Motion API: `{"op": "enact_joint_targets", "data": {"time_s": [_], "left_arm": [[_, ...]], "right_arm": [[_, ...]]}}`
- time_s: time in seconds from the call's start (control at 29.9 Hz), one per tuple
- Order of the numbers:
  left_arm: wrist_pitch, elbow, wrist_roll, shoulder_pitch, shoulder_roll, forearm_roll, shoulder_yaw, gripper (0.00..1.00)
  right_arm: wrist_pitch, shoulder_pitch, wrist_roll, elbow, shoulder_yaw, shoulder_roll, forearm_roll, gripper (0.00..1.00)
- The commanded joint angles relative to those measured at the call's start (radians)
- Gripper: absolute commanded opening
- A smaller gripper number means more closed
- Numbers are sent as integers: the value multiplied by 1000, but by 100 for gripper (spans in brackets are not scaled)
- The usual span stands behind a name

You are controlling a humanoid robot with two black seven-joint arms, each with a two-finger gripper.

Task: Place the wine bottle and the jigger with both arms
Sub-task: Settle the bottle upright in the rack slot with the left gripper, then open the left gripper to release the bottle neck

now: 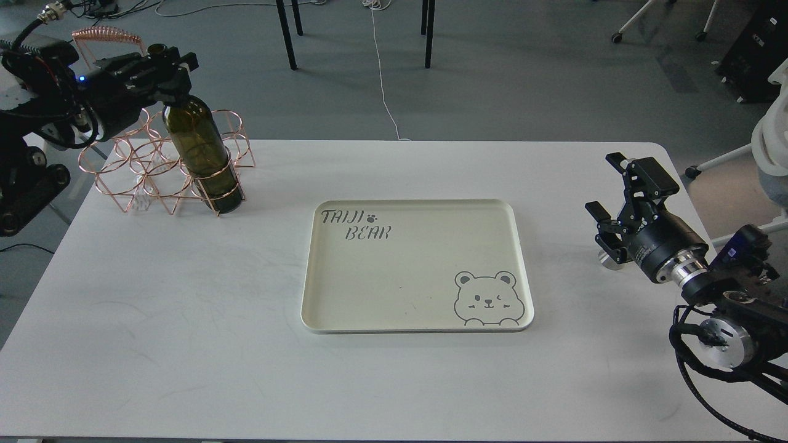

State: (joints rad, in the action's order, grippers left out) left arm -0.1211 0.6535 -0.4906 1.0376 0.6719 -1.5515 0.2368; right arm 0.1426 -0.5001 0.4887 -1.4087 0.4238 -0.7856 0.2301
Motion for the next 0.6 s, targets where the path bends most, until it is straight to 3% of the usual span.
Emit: {"op": "enact_joint_targets", "data": {"time_s": [0.0,0.07,0.2,0.37,0.57], "left_arm": [[-18,-5,2,1,0,4,4,29],[-19,-5,2,1,0,13,6,59],[-19,-5,2,2,0,45,4,80],[-15,-5,2,4,0,48,4,91],[-11,-3,2,4,0,47,4,97]], "right_arm": [[0,0,0,1,0,0,0,99],[0,0,0,1,0,0,0,99],[0,0,0,1,0,0,0,99],[0,0,0,-1,0,0,0,99],[0,0,0,-1,0,0,0,99]]}}
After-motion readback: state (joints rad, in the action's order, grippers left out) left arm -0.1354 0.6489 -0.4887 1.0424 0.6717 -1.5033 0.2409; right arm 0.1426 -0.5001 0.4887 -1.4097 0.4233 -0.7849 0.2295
